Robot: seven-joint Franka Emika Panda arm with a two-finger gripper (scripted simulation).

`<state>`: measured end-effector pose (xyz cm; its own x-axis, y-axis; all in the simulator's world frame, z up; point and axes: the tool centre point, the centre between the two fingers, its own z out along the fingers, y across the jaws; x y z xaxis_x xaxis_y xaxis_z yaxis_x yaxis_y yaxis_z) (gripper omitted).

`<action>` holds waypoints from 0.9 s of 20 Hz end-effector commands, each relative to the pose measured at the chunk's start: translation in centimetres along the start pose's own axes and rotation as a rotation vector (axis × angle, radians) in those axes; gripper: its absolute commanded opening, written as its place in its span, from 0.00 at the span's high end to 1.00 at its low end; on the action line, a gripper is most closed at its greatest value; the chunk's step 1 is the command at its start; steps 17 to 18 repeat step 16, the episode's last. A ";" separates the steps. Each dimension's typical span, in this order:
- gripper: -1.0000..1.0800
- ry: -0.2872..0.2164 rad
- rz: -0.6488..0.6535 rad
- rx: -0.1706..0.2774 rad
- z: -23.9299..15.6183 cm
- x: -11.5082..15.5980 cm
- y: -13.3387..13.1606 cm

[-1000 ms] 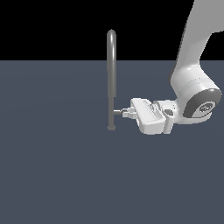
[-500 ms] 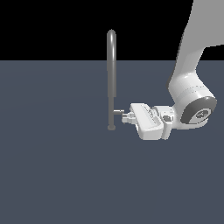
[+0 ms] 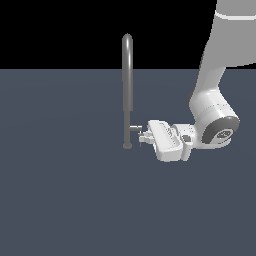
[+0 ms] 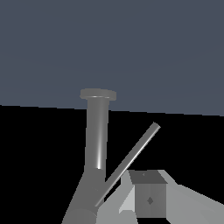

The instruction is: Turn on the faucet by rotating a designated handle.

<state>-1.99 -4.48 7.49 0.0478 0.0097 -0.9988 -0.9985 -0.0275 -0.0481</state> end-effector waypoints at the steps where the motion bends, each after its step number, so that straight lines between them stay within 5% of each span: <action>1: 1.00 0.000 0.000 0.000 0.0 0.0 0.0; 18: 1.00 0.008 0.045 0.011 -0.1 4.6 -1.7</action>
